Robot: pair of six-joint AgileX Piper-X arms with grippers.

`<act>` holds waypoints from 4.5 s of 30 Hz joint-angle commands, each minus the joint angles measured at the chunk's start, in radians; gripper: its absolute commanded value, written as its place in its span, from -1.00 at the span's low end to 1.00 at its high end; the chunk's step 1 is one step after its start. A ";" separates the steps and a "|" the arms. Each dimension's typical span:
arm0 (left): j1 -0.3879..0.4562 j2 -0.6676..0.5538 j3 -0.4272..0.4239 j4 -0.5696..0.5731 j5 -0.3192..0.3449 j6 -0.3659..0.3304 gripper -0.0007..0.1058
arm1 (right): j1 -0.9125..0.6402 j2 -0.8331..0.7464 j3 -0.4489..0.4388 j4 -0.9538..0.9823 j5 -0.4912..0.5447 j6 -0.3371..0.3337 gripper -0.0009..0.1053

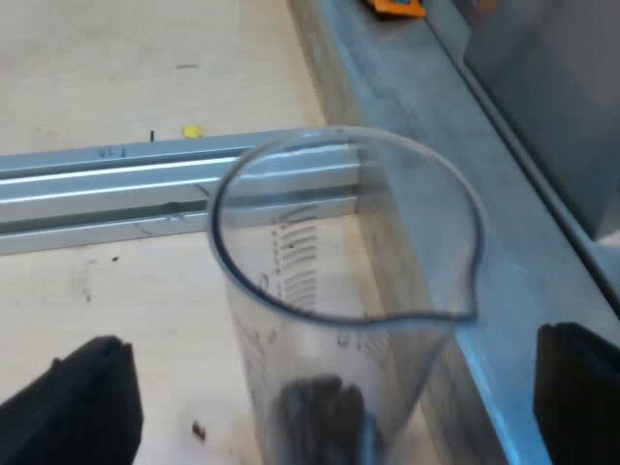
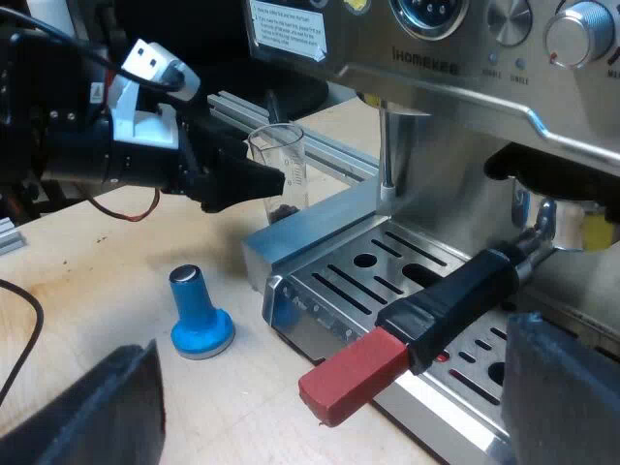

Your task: Pour the beans into the coffee machine

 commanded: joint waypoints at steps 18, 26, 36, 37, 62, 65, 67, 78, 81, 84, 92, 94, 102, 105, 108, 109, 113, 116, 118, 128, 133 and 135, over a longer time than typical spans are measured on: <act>-0.006 0.050 -0.061 -0.014 0.015 -0.025 -0.18 | 0.003 -0.006 -0.001 -0.009 -0.002 -0.003 0.37; -0.006 0.050 -0.061 -0.014 0.015 -0.025 -0.49 | 0.003 -0.006 -0.001 -0.009 -0.002 -0.003 0.37; -0.006 -0.053 -0.061 0.028 0.082 -0.032 -0.51 | 0.003 -0.006 -0.001 0.021 -0.002 -0.003 0.37; -0.006 -0.084 -0.061 0.046 0.082 -0.032 -0.51 | 0.003 -0.006 -0.001 0.024 -0.002 -0.003 0.37; -0.006 -0.830 -0.208 1.019 -0.052 0.048 -0.51 | 0.003 -0.006 -0.001 0.024 -0.002 0.081 0.37; -0.006 -0.871 -0.244 1.088 -0.052 0.048 -0.51 | 0.003 -0.006 -0.001 0.021 -0.002 0.087 0.37; -0.006 -0.888 -0.273 1.139 -0.059 0.048 -0.51 | 0.003 -0.006 -0.001 0.018 -0.002 0.089 0.37; -0.006 -0.905 -0.496 1.318 -0.070 0.048 -0.51 | 0.003 -0.006 -0.076 -0.048 0.128 0.098 0.37; -0.006 -0.905 -0.543 1.325 -0.070 0.042 -0.51 | 0.003 -0.006 -0.110 -0.051 0.132 0.091 0.37; -0.006 -0.905 -0.581 1.331 -0.070 0.042 -0.51 | 0.003 -0.006 -0.164 -0.053 0.134 0.069 0.37; -0.053 -0.905 -0.641 1.333 -0.081 0.042 -0.51 | 0.003 -0.009 -0.261 -0.133 0.299 -0.006 0.37; -0.075 -0.903 -0.646 1.333 -0.093 0.044 -0.51 | 0.003 -0.009 -0.274 -0.157 0.334 -0.041 0.37; -0.126 -0.843 -0.712 1.333 -0.092 0.044 -0.51 | 0.003 -0.009 -0.294 -0.184 0.424 -0.093 0.37; -0.139 -0.823 -0.739 1.329 -0.092 0.044 -0.51 | 0.003 -0.009 -0.294 -0.177 0.427 -0.093 0.37; -0.259 -0.687 -0.883 1.310 -0.115 0.044 -0.51 | 0.003 -0.009 -0.294 -0.170 0.427 -0.093 0.37; -0.267 -0.676 -0.894 1.310 -0.117 0.044 -0.51 | 0.003 -0.009 -0.294 -0.167 0.427 -0.093 0.37; -0.347 -0.535 -1.044 1.341 -0.171 0.044 -0.51 | 0.003 -0.009 -0.294 -0.149 0.427 -0.093 0.37; -0.389 -0.449 -1.136 1.359 -0.179 0.044 -0.51 | 0.003 -0.009 -0.294 -0.149 0.427 -0.093 0.37; -0.414 -0.402 -1.197 1.377 -0.186 0.044 -0.51 | 0.003 -0.009 -0.294 -0.149 0.427 -0.093 0.37; -0.566 -0.104 -1.497 1.400 -0.232 0.052 -0.51 | 0.003 -0.009 -0.294 -0.149 0.427 -0.093 0.37; -0.588 0.003 -1.598 1.400 -0.289 0.070 -0.51 | 0.003 -0.009 -0.294 -0.149 0.427 -0.093 0.37; -0.588 0.042 -1.636 1.400 -0.293 0.070 -0.51 | 0.003 -0.009 -0.294 -0.149 0.427 -0.093 0.37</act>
